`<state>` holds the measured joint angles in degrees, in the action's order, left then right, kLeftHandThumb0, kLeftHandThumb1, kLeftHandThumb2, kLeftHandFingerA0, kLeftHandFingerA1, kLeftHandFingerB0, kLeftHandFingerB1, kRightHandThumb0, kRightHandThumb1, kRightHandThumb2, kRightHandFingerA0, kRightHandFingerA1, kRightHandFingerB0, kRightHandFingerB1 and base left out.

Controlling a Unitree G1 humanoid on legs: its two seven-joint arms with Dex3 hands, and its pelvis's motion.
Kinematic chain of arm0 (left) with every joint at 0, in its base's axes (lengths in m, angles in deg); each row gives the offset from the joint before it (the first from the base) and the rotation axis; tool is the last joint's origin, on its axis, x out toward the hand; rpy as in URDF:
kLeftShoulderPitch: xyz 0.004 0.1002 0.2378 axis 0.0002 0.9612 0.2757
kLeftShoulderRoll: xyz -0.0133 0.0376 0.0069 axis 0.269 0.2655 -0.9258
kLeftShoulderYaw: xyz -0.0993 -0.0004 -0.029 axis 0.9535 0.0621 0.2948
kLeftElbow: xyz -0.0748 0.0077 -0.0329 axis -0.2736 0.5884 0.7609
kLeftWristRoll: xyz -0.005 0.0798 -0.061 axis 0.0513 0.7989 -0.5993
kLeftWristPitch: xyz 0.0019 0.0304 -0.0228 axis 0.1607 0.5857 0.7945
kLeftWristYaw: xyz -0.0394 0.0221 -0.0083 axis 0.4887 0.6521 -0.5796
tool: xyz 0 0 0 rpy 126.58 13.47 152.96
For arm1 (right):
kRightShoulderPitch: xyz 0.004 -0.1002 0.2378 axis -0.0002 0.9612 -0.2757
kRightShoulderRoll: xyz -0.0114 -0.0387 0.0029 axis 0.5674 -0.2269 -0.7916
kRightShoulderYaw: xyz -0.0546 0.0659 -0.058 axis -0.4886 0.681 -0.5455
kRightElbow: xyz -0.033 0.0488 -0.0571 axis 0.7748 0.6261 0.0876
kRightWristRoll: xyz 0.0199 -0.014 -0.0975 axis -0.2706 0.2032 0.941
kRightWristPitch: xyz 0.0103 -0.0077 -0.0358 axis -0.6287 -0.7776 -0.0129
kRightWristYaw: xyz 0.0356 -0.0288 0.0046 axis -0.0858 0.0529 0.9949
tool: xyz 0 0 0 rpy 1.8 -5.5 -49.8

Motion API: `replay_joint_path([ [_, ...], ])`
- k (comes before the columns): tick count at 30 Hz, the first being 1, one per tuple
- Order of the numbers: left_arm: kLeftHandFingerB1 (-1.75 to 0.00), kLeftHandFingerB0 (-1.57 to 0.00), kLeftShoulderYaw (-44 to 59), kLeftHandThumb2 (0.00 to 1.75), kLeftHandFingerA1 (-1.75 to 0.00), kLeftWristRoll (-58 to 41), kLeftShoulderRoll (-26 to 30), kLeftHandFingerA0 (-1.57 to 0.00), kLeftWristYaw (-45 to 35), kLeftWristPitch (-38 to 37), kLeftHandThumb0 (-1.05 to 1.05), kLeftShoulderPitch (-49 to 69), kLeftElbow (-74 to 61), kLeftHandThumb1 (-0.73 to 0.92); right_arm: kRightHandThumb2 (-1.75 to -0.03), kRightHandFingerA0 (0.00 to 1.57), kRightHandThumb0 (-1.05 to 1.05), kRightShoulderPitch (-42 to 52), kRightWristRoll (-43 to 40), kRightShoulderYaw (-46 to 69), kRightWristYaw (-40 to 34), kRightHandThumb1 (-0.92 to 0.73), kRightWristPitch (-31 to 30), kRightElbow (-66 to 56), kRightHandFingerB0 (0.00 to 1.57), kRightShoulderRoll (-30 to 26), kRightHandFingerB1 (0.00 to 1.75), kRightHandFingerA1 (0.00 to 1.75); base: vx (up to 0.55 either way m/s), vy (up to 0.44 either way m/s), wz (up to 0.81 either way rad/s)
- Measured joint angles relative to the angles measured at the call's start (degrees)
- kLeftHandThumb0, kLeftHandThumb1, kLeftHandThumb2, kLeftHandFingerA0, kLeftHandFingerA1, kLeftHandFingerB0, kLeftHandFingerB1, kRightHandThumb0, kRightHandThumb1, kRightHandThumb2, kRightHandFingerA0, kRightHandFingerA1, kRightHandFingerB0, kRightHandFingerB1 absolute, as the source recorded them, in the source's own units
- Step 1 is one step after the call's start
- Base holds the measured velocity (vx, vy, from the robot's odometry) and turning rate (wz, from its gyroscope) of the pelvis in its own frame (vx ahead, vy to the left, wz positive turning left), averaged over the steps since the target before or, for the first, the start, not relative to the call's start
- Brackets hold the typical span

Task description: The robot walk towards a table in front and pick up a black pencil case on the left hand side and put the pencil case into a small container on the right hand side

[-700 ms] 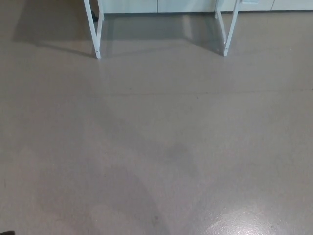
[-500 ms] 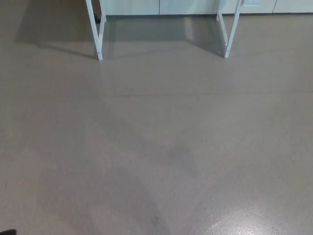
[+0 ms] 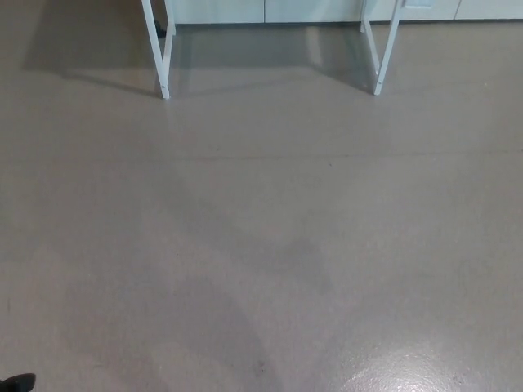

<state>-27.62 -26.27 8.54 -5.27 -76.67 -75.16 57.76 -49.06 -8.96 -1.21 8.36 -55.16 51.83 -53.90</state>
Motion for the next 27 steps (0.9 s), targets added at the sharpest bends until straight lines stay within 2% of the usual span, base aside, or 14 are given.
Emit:
replay_joint_path([
  [6, -0.35, -0.35, -0.83, 0.54, -0.43, 0.15, 0.83, -0.46, -0.15, -0.14, -0.13, -0.97, 0.03, 0.49, -0.73, 0.46, -0.43, 0.7, -0.15, 0.11, -0.2, -0.47, 0.49, -0.05, 0.35, 0.01, 0.46, 0.5, 0.0, 0.0, 0.0],
  [7, -0.35, -0.36, -0.91, 0.53, -0.43, 0.16, 0.92, -0.47, -0.15, -0.17, -0.13, -1.04, 0.04, 0.48, -0.57, 0.52, -0.35, 0.75, -0.19, 0.1, -0.21, -0.57, 0.53, -0.05, 0.39, 0.02, 0.38, 0.42, 0.0, 0.0, 0.0],
  [13, -0.35, -0.35, -1.02, 0.55, -0.42, 0.16, 1.21, -0.44, -0.5, -0.28, -0.17, -0.55, -0.02, 0.49, -0.58, 0.54, -0.34, 0.93, -0.34, 0.12, -0.27, -0.57, 1.02, 0.06, 0.4, 0.04, 0.37, 0.41, 0.0, 0.0, 0.0],
  [18, -0.35, -0.36, -1.26, 0.54, -0.42, 0.2, 1.24, -0.47, -0.58, -0.27, -0.16, -0.38, 0.12, 0.48, -0.57, 0.55, -0.35, 0.37, -0.42, 0.11, -0.35, -0.57, 1.16, 0.79, 0.41, 0.04, 0.37, 0.41, 0.06, -0.02, 0.03],
  [24, -0.35, -0.36, -1.49, 0.54, -0.42, 0.25, 1.6, -0.47, -0.62, -0.62, -0.15, -0.92, -0.56, 0.48, -0.58, 0.57, -0.33, 0.34, -0.58, -0.01, -0.52, -0.58, 1.19, 1.11, 0.41, 0.0, 0.37, 0.42, 0.3, -0.133, 0.11],
  [25, -0.35, -0.37, -1.56, 0.54, -0.43, 0.26, 1.48, -0.48, -0.66, -0.6, -0.14, -0.53, -0.5, 0.49, -0.73, 0.5, -0.43, 0.3, -0.67, 0.03, -0.62, -0.47, 1.2, 1.1, 0.34, -0.16, 0.46, 0.52, 0.07, 0.102, -0.03],
  [27, -0.38, -0.36, -1.58, 0.58, -0.45, 0.26, 1.47, -0.46, -0.66, -0.6, -0.21, -0.29, -0.49, 0.45, -0.73, 0.51, -0.43, 0.41, -0.86, 0.12, -0.63, -0.47, 1.23, 1.0, 0.35, -0.2, 0.47, 0.52, 0.03, 0.174, -0.04],
])
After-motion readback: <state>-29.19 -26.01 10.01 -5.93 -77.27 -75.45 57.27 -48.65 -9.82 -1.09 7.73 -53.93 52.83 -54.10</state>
